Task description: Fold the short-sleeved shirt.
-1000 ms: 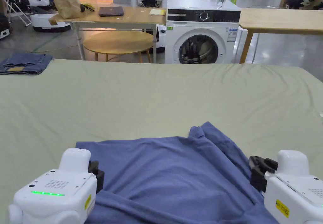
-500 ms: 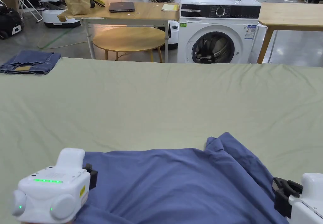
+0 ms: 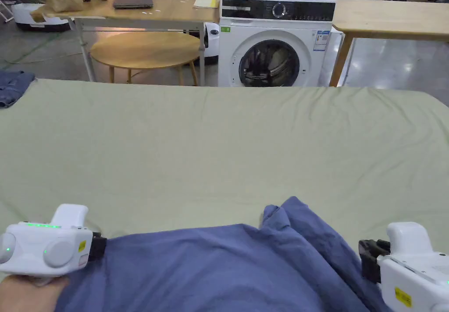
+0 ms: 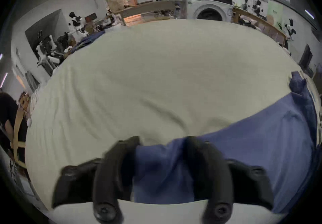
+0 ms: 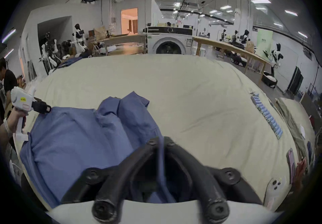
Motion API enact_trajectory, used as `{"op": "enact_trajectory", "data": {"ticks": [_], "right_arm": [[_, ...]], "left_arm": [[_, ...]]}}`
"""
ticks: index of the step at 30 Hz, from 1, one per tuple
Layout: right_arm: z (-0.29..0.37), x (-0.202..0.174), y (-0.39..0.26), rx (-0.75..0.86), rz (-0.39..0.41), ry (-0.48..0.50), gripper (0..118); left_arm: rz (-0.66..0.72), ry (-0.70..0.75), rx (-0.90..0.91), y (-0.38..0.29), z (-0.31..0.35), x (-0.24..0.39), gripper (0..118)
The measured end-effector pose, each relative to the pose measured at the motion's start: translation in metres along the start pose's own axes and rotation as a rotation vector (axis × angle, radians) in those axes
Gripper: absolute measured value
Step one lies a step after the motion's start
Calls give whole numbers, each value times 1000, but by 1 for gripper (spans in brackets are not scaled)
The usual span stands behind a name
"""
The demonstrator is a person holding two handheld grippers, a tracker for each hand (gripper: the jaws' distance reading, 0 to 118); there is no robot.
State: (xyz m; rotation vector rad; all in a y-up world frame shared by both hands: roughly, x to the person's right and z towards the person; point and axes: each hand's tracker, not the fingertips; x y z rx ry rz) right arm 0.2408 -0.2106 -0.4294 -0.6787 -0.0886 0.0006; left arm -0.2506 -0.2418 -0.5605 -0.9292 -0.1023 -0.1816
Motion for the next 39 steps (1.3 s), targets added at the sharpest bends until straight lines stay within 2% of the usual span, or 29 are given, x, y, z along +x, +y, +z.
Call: {"op": "enact_trajectory", "data": {"ticks": [1, 2, 3, 7, 8, 9, 10, 11, 12, 13, 15, 18, 24, 27, 33, 35, 39], "right_arm": [[-8, 1, 4, -3, 4, -1, 48], [-18, 2, 8, -10, 11, -2, 80], [-30, 3, 11, -30, 17, 0, 100], [-70, 5, 22, -77, 60, -5, 99], [-80, 4, 22, -95, 75, -9, 98], [-87, 4, 22, -116, 81, -1, 80], [-96, 4, 21, -163, 79, 28, 50], [-104, 5, 20, -210, 64, 56, 9], [-111, 6, 18, -268, 49, 71, 0], [-113, 8, 14, -289, 32, 70, 0], [-96, 11, 14, -222, 44, 75, 0], [-56, 15, 22, -124, 11, 72, 0], [57, 38, 36, 86, -42, 65, 0], [114, 47, 26, 169, -40, 56, 0], [201, 55, -34, 193, -35, 17, 0], [210, 56, -64, 142, -10, -30, 0], [192, 60, -134, -5, -26, -66, 0]], "left_arm": [[-30, -8, 10, 1, 8, 4, 0], [-42, 0, 16, 2, 15, 7, 0], [-40, 11, 30, 2, 13, 5, 0], [-24, -11, 42, 3, 16, -4, 0], [-20, -11, 46, 5, 16, -7, 0], [-13, -14, 50, 6, 15, -10, 0], [-4, -18, 50, 8, 14, -14, 0], [-8, -6, 59, 4, 17, -7, 0], [-7, -5, 57, 4, 16, -8, 0], [-9, -6, 53, 4, 15, -8, 0], [-14, 2, 68, 0, 27, 0, 0], [-13, -1, 106, -4, 47, 3, 0], [23, -28, 265, -18, 133, 5, 0], [28, -51, 341, -36, 183, 8, 0], [23, -78, 368, -108, 247, 7, 0], [26, -85, 313, -135, 246, 7, 0], [37, -106, 170, -187, 211, 6, 0]]}}
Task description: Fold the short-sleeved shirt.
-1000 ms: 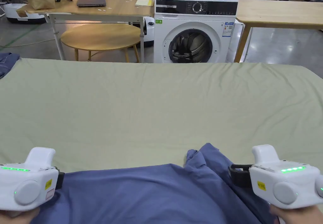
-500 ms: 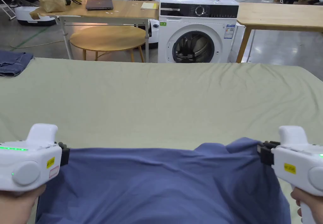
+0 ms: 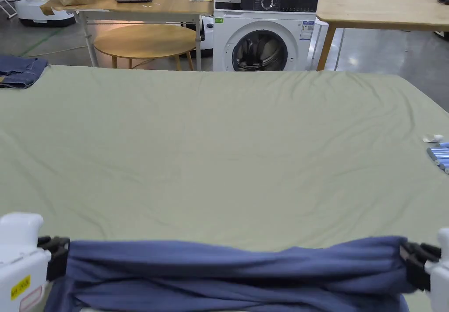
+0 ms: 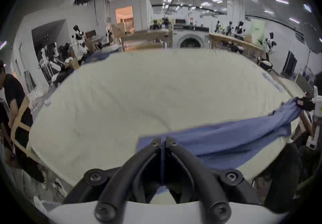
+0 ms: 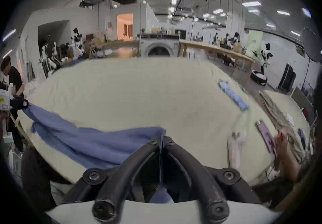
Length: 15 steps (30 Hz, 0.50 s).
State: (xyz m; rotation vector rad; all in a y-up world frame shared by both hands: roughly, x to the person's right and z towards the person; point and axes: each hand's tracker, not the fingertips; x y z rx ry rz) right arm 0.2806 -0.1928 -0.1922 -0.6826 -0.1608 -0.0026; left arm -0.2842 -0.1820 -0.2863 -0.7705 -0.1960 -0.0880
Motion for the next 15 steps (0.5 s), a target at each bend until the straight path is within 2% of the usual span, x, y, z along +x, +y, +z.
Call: {"op": "enact_trajectory", "data": {"ticks": [3, 6, 7, 8, 9, 10, 11, 12, 15], "right_arm": [[-20, 1, -32, -82, -63, -5, 0], [-21, 0, -35, -84, -88, -13, 0], [-19, 0, -32, -81, -97, -6, 0], [-16, -2, -27, -80, -97, -2, 2], [-9, -4, -19, -53, -102, 3, 12], [-2, -9, -9, -5, -98, 13, 35], [3, -15, 1, 22, -94, 28, 65], [6, -23, 13, 52, -80, 42, 91], [16, -58, 43, 186, -55, 115, 94]], "left_arm": [[11, 16, -43, -25, -18, 3, 0], [35, 51, -22, -25, -17, 8, 0], [62, 58, 5, -22, -12, 9, 12], [69, 54, 34, -16, -3, 13, 33], [66, 49, 57, -9, 4, 18, 74], [52, 53, 102, -2, 10, 27, 100], [35, 57, 152, 6, 17, 36, 110], [23, 57, 206, 15, 21, 41, 110], [-21, 21, 295, 41, 23, 73, 110]]}}
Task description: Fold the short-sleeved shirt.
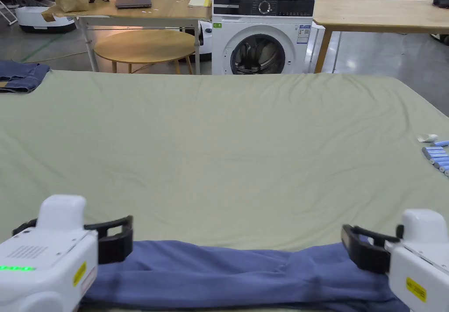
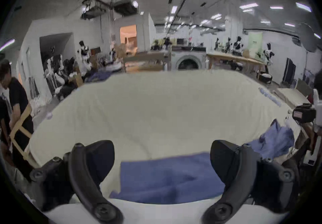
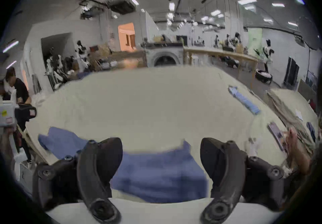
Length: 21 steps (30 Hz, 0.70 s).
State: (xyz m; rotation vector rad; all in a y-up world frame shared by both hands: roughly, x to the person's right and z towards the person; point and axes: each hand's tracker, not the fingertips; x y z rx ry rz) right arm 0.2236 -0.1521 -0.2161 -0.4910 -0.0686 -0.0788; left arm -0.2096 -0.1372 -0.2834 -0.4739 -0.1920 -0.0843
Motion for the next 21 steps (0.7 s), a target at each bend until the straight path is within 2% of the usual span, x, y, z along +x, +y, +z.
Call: {"op": "enact_trajectory", "data": {"ticks": [3, 4, 5, 6, 7, 8, 11, 14, 15, 16, 17, 20, 21], "right_arm": [[-7, -36, 12, 120, 20, 27, 94], [-10, -46, 12, 149, 30, 10, 93], [-12, -52, 12, 165, 35, 4, 87], [-12, -58, 10, 193, 34, 9, 53], [-13, -64, 8, 213, 43, -16, 13], [-15, -70, 7, 217, 51, -55, 0], [-13, -70, 6, 216, 36, -11, 0], [-13, -75, 6, 212, 68, -24, 0], [-12, -77, 6, 210, 71, -21, 0], [-12, -77, 6, 208, 71, -17, 0], [-11, -77, 6, 205, 71, -15, 0], [-9, -82, 1, 199, 78, -19, 0], [-10, -84, 0, 193, 79, -18, 0]], "left_arm": [[-23, -3, 40, 13, -9, 32, 109], [-30, 14, 59, 12, -15, 37, 103], [-37, 16, 73, 10, -19, 40, 86], [-37, 16, 70, 10, -20, 44, 41], [-45, 20, 68, 10, -21, 47, 6], [-54, 38, 66, 9, -23, 50, 0], [-28, -4, 44, 8, -23, 44, 0], [-24, 15, 60, 7, -18, 31, 0], [15, 11, 68, 7, -15, 19, 0], [74, 5, 69, 6, -13, 5, 7], [149, -5, 65, 1, -12, -10, 27], [371, -45, -2, -18, -9, -72, 55], [417, -60, -32, -28, -5, -87, 95]]}}
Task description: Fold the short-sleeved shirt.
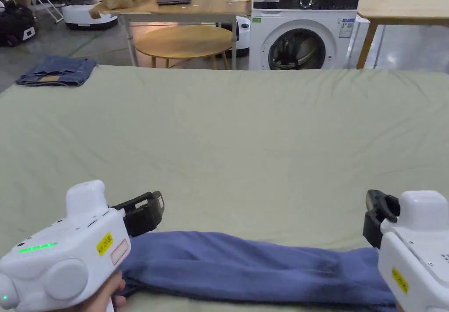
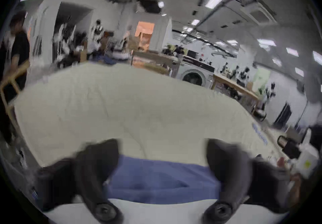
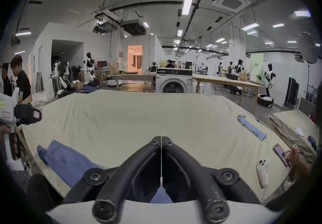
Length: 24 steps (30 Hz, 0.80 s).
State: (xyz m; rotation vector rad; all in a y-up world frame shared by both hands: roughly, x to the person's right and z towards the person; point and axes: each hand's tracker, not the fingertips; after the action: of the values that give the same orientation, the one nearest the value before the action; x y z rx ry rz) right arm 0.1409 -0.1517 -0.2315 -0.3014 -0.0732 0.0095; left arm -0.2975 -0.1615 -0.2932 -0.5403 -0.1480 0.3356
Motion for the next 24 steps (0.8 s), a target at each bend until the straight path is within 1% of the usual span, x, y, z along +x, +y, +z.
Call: {"op": "enact_trajectory", "data": {"ticks": [1, 2, 3, 4, 8, 9, 11, 12, 13, 14, 15, 16, 17, 18, 19, 20, 22, 24], "right_arm": [[-1, -2, -1, -7, 2, -1, 0], [-2, -5, -3, -14, 6, 1, 0], [-3, -7, -4, -19, 5, 1, 0], [-3, -8, -5, -24, 3, 1, 0], [-7, -17, -8, -44, -13, 6, 0], [-7, -19, -8, -47, -13, 5, 0], [-7, -23, -8, -52, -9, 5, 0], [-7, -24, -7, -53, -8, 7, 0], [-8, -25, -6, -55, -4, 7, 0], [-7, -27, -6, -55, 2, 6, 0], [-8, -28, -5, -55, 6, 6, 0], [-8, -29, -4, -55, 6, 5, 0], [-9, -30, -3, -56, 4, 5, 0], [-9, -31, -4, -57, 3, 7, 0], [-10, -33, -3, -57, 5, 5, 0], [-10, -34, -4, -57, 7, 4, 0], [-10, -34, -4, -60, 8, 7, 0], [-9, -35, -5, -62, 18, 3, 0]], "left_arm": [[45, -7, -14, -3, 2, -21, 112], [87, -12, -25, -6, 4, -41, 116], [135, -15, -65, -10, 4, -60, 116], [182, -23, -97, -18, 7, -67, 116], [414, -76, -220, -50, -16, -120, 116], [500, -131, -248, -59, -24, -130, 116], [687, -299, -334, -84, -47, -137, 116], [727, -358, -347, -95, -57, -135, 116], [727, -417, -319, -100, -62, -127, 117], [695, -415, -294, -97, -65, -117, 117], [696, -431, -303, -95, -70, -110, 116], [717, -457, -311, -94, -76, -105, 106], [750, -464, -317, -94, -83, -102, 74], [764, -445, -327, -94, -89, -101, 17], [769, -370, -368, -94, -93, -95, 13], [731, -281, -394, -96, -97, -94, 13], [731, -321, -361, -95, -95, -97, 13], [692, -273, -289, -85, -85, -102, 13]]}}
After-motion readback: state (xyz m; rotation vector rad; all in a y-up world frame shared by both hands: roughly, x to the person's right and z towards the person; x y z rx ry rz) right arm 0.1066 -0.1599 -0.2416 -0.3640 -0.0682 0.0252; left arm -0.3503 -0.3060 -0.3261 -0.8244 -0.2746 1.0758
